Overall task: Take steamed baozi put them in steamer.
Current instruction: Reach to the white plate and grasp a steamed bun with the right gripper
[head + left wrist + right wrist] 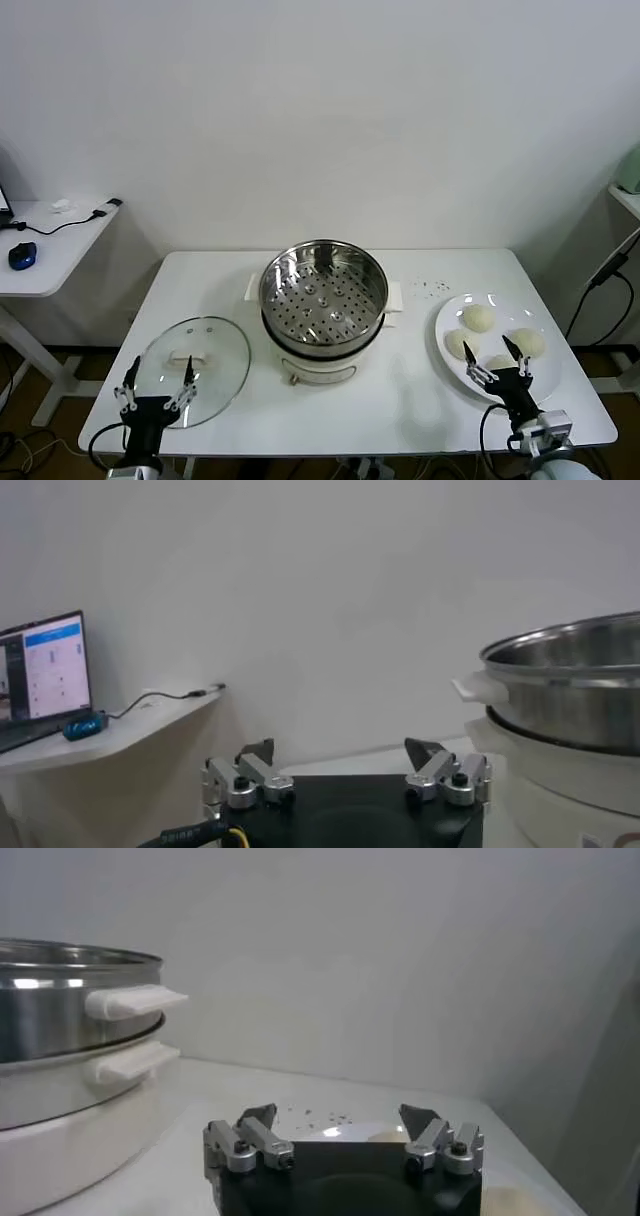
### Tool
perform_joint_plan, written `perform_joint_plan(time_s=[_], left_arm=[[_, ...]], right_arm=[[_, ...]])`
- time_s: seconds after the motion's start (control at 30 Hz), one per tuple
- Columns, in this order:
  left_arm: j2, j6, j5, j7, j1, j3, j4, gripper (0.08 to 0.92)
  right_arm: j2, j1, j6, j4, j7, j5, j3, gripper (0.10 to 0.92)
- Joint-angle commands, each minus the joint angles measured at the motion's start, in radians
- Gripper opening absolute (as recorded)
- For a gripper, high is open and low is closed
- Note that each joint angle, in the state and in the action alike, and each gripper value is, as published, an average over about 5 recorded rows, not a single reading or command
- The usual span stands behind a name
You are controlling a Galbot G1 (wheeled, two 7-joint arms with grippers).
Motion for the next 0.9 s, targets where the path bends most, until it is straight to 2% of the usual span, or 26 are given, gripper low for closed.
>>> perform_joint_plan(time_s=[0.03,0.33,0.47,0.57,0.7,0.9], left_arm=[[0.001,0.0,0.001,-0.005,0.005,0.001,-0.001,0.823],[0.007,-0.036,0.005,-0.01,0.044,0.022,-0.001,0.823],[0.006,-0.052,0.004,-0.011,0.063,0.03,0.003,0.823],[0.005,-0.061,0.003,-0.012,0.071,0.034,0.01,0.823],[0.006,-0.066,-0.003,-0.015,0.077,0.031,0.016,0.823],[0.014,-0.063,-0.018,-0.017,0.081,0.018,0.009,0.823]], right_arm=[[-0.116,0.029,-0.054,-0.006,-0.068,-0.039,0.005,0.823],[-0.734,0.317,-0.155,-0.24,-0.42,-0.138,-0.215,0.823],[-0.862,0.583,-0.144,-0.332,-0.59,-0.177,-0.462,0.823],[-0.871,0.837,-0.11,-0.396,-0.682,-0.253,-0.707,0.823],[-0.803,1.202,-0.031,-0.522,-0.779,-0.361,-1.068,0.823],[-0.653,1.576,0.024,-0.7,-0.872,-0.38,-1.484,0.823]])
